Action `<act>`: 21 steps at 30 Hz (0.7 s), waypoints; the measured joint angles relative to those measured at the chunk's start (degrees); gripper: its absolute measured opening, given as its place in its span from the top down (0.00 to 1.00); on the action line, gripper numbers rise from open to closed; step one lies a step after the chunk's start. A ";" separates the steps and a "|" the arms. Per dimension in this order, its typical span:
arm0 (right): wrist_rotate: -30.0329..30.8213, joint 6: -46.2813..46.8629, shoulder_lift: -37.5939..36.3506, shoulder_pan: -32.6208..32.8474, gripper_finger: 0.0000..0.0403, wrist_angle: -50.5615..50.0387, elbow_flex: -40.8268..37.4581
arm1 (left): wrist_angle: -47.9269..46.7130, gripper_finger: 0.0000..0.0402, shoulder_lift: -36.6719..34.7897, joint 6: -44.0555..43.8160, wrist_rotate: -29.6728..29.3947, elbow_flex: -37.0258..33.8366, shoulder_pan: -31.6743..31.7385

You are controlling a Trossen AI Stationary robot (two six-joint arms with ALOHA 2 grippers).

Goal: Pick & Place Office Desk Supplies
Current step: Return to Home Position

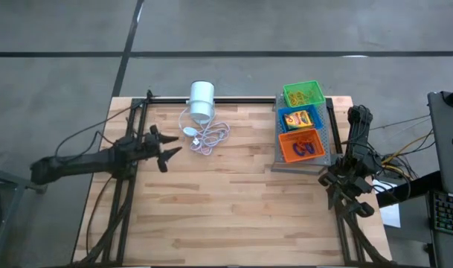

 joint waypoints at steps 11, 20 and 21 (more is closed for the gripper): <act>0.00 -0.02 -0.02 0.00 0.54 0.00 0.00 | -9.57 0.47 -15.33 5.36 -2.71 0.92 -5.87; 0.00 -0.02 -0.02 -0.01 0.54 0.02 0.00 | -9.77 0.47 -14.23 1.54 -2.67 0.98 -5.85; 0.00 -0.02 -0.02 0.00 0.54 0.01 0.00 | -9.77 0.47 -14.22 0.62 -2.65 0.98 -5.85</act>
